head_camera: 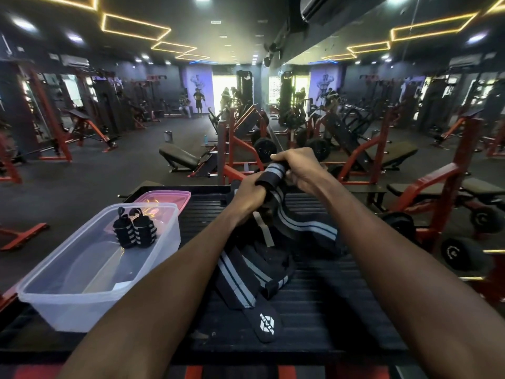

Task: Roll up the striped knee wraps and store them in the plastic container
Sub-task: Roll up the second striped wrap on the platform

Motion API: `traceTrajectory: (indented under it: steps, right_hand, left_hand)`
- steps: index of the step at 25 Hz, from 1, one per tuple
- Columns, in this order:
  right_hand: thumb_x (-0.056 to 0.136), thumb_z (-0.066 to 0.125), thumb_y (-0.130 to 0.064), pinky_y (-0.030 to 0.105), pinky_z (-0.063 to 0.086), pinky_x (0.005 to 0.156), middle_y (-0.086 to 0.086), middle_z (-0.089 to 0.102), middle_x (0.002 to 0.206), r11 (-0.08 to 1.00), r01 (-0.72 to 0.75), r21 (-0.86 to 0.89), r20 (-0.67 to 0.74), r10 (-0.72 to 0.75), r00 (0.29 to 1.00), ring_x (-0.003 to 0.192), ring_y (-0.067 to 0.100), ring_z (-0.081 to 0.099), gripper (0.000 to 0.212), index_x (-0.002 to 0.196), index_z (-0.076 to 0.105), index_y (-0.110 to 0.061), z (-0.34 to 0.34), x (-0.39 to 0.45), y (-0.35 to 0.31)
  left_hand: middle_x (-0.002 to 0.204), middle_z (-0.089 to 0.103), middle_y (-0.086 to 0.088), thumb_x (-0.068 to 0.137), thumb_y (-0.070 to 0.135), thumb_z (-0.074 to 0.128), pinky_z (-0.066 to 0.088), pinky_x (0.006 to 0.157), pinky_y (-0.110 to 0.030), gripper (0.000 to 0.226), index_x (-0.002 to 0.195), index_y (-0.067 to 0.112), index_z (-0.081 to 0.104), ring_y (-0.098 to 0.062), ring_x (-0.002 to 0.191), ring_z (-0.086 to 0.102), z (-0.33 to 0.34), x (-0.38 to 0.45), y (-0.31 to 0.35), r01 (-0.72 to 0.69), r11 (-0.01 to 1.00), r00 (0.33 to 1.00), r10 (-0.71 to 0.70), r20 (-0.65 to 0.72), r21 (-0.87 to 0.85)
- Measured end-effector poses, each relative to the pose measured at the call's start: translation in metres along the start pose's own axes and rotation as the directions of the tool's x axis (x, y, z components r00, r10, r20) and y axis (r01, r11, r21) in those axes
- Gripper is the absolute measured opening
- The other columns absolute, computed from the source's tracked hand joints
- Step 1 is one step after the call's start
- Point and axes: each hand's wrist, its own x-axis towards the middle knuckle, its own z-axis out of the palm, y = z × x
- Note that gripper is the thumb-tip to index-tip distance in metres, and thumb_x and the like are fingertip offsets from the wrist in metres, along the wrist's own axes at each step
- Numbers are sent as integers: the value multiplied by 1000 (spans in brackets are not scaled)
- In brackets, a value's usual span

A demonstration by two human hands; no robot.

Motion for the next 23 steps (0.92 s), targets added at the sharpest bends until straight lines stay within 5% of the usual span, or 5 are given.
traceTrajectory:
  steps: [3, 7, 11, 16, 23]
  right_hand:
    - [74, 76, 4, 44, 61, 85, 21, 72, 98, 996, 10, 91, 29, -13, 1000, 100, 33, 71, 19, 92, 71, 5, -9, -2, -10]
    - [74, 79, -8, 35, 49, 66, 11, 68, 83, 998, 48, -45, 122, -42, 992, 81, 25, 64, 11, 78, 69, -5, -24, -5, -8]
    - [85, 76, -17, 26, 46, 53, -2, 68, 65, 993, 80, -88, 169, -64, 984, 67, 16, 60, 21, 67, 65, -13, -33, -16, 8]
    - [88, 74, -34, 27, 40, 45, 1, 57, 58, 978, 113, -177, 138, -89, 986, 47, 13, 52, 38, 63, 51, -17, -41, -30, 48]
    - [86, 75, -41, 28, 30, 50, -6, 38, 52, 965, 98, -243, -59, -116, 992, 48, 8, 35, 49, 57, 40, -21, -35, -26, 112]
  left_hand:
    - [82, 75, -5, 94, 45, 61, 60, 72, -45, 29, 87, 20, 72, -27, 79, 72, -1, -2, 9, 44, 997, 999, -45, -21, -60]
    - [81, 75, -7, 94, 38, 64, 55, 53, -31, 25, 94, 13, 69, -23, 67, 71, -1, -7, 15, 125, 979, 992, -122, 31, -158]
    - [94, 72, -16, 95, 8, 61, 60, 83, -46, 21, 115, 3, 65, -26, 82, 71, -2, -15, 12, 305, 902, 940, -234, 249, -305]
    - [105, 74, -17, 96, 11, 62, 62, 81, -44, 19, 113, 4, 66, -29, 98, 72, -5, -29, -13, 518, 834, 789, -380, 483, -190]
    - [100, 69, -4, 84, 23, 78, 50, 63, -24, 31, 111, 12, 66, -13, 85, 65, -2, -15, -37, 194, 981, 970, -190, 148, -8]
